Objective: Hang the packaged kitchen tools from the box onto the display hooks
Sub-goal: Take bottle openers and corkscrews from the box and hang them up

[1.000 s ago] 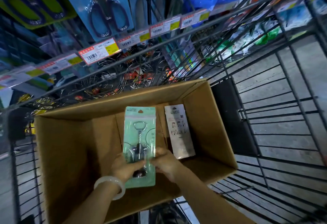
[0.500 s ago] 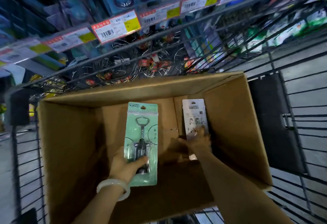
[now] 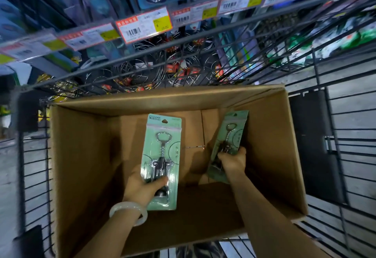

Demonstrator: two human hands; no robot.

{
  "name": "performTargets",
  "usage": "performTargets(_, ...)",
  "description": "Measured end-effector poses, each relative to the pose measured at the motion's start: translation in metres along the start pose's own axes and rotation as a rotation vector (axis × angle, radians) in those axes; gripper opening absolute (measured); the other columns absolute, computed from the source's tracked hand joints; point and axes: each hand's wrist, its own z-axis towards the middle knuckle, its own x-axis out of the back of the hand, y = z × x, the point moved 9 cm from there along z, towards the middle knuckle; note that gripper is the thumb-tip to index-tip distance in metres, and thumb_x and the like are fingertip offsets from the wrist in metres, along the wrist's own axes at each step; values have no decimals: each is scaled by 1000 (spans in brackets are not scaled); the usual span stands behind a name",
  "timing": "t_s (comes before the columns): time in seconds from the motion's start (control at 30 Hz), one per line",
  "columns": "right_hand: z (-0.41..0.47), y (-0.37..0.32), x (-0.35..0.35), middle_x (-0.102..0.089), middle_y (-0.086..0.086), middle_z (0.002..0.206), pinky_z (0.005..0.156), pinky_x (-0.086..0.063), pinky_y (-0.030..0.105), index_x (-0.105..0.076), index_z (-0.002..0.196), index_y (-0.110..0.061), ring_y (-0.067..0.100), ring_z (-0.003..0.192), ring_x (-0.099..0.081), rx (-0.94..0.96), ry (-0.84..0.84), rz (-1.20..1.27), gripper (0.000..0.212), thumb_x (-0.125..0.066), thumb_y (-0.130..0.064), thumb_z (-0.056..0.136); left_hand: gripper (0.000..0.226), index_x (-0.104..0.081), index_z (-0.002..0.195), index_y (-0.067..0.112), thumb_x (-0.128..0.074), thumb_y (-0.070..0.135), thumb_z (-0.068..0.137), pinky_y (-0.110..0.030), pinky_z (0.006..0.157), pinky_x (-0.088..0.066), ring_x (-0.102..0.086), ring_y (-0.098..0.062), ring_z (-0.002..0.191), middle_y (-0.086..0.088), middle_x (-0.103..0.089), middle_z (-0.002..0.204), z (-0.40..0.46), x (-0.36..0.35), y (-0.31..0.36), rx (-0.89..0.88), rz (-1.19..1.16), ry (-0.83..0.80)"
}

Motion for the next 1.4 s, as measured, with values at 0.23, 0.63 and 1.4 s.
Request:
performTargets(0.23,-67,-10,-19,-57,-5,106,94,-44,40,-35,137,-22,19,104,-55,176,-215,159,73,-70,-1,77,36,-55,81,24,-77,-2,72,-16,57,-46,-61,-4,71,6,-65,81,-25,11,30,-105,-36,26)
performTargets(0.63,-186,-33,-20,-60,-1,126,94,-51,46,-46,132,-26,21,115,-59,483,-576,229,83,-84,-9,60,60,-47,118,17,-82,9,70,-17,81,-44,-59,-13,99,5,-62,104,-81,53,35,-235,-168,-14)
performTargets(1.4,-564,-64,-139,-68,-11,94,72,-52,15,-57,96,-30,-2,77,-64,1169,-773,131,41,-68,6,79,115,-43,137,11,-86,63,44,-49,103,-43,-50,-30,126,-10,-53,136,-276,385,-44,-788,-500,476)
